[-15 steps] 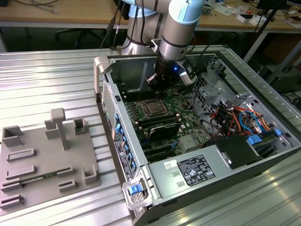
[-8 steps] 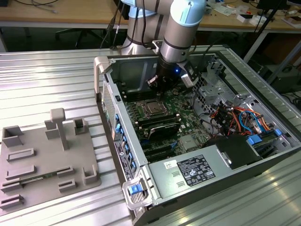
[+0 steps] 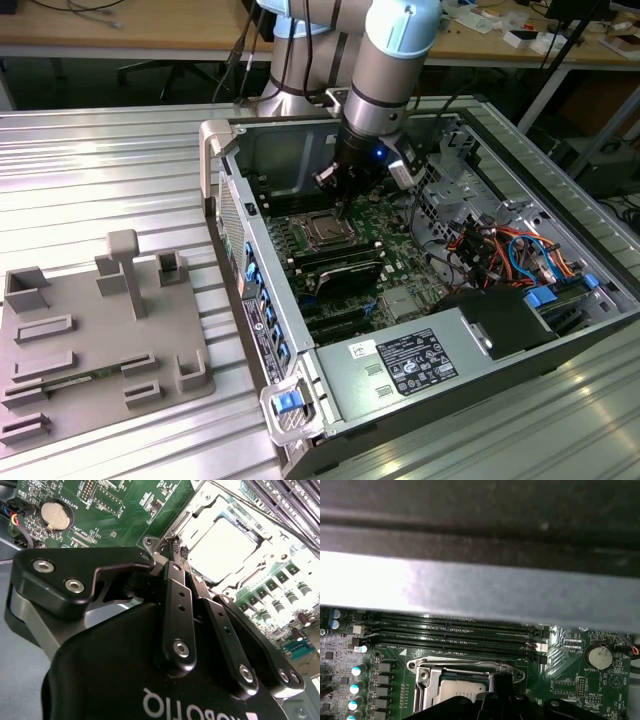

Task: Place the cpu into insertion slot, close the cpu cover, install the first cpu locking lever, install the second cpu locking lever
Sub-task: 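Install the second cpu locking lever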

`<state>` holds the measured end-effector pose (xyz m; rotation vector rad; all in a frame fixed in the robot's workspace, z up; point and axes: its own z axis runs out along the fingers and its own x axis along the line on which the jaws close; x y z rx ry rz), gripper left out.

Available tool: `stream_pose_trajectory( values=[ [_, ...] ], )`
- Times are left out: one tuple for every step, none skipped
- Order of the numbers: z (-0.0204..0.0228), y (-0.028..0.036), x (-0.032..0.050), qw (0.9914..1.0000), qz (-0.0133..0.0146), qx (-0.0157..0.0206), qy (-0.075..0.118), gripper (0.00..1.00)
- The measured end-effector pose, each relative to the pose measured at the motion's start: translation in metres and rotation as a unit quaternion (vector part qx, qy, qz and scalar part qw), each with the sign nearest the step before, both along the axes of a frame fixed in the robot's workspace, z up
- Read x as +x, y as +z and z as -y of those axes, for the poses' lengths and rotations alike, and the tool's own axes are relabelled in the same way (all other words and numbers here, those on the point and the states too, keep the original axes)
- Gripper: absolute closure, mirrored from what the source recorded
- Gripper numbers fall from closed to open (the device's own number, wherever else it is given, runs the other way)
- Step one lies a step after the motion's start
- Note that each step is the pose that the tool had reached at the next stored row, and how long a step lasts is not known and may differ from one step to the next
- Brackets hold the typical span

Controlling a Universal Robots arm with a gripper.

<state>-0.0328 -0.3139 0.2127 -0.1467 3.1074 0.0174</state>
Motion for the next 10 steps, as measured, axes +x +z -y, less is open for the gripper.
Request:
stream_pose_trajectory(
  values=[
    [0.0000, 0.0025, 0.0000, 1.00000, 0.0000, -0.0001, 0.000, 0.89],
    [0.0000, 0.0040, 0.0000, 1.00000, 0.0000, -0.0002, 0.000, 0.89],
    [0.0001, 0.0051, 0.0000, 1.00000, 0.0000, -0.0004, 0.000, 0.89],
    [0.0004, 0.0066, 0.0000, 1.00000, 0.0000, -0.0010, 0.000, 0.89],
    [0.0013, 0.0085, 0.0001, 1.00000, 0.0000, -0.0017, 0.000, 0.89],
    [0.0021, 0.0094, 0.0000, 1.00000, 0.0000, -0.0020, 0.000, 0.89],
    [0.0027, 0.0098, 0.0000, 1.00000, 0.0000, -0.0022, 0.000, 0.89],
    [0.0034, 0.0100, 0.0000, 1.00000, 0.0000, -0.0026, 0.000, 0.89],
    [0.0040, 0.0101, 0.0000, 1.00000, 0.0000, -0.0029, 0.000, 0.89],
    [0.0062, 0.0102, 0.0000, 0.99999, 0.0000, -0.0032, 0.000, 0.89]
  ],
)
